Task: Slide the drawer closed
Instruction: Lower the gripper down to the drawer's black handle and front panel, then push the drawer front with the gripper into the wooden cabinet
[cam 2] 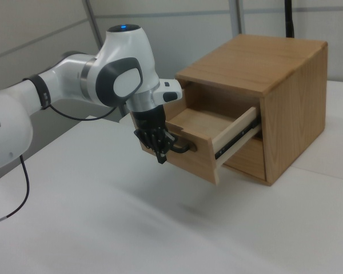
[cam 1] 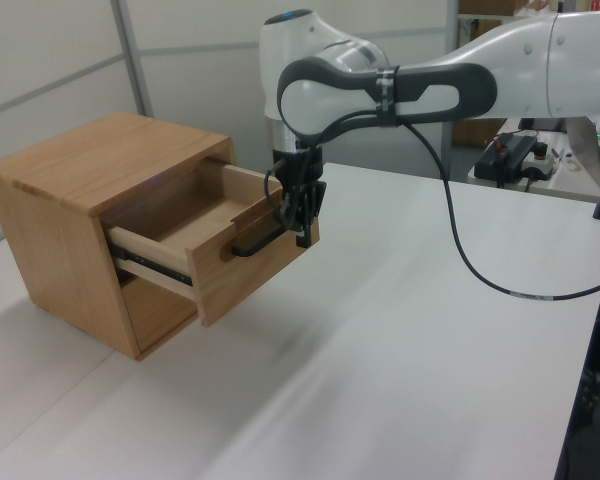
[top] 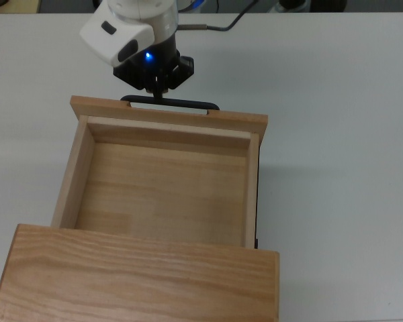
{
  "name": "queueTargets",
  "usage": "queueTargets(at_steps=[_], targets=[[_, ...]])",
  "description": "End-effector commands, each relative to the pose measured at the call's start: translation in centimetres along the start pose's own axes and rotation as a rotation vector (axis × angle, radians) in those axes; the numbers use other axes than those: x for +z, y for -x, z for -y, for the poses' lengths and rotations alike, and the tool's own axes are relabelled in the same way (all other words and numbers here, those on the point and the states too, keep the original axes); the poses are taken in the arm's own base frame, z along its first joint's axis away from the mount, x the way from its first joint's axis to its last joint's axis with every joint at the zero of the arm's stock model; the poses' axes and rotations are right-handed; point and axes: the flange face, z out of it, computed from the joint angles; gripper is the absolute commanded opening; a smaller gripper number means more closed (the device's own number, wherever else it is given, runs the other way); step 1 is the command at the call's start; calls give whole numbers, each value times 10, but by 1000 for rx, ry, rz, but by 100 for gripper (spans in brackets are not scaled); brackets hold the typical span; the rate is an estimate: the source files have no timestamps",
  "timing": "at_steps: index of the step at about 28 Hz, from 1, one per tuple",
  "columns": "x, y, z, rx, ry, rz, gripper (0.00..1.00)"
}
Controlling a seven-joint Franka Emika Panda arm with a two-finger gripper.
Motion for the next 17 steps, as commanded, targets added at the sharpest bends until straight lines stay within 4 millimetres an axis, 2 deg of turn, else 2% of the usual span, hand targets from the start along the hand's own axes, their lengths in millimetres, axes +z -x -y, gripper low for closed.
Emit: queueTargets(at_steps=[1, 9, 17], targets=[[7, -16, 0, 26, 19, -71, 0], [11, -38, 0, 25, 13, -211, 0], [7, -54, 10, 12, 6, -319, 0]])
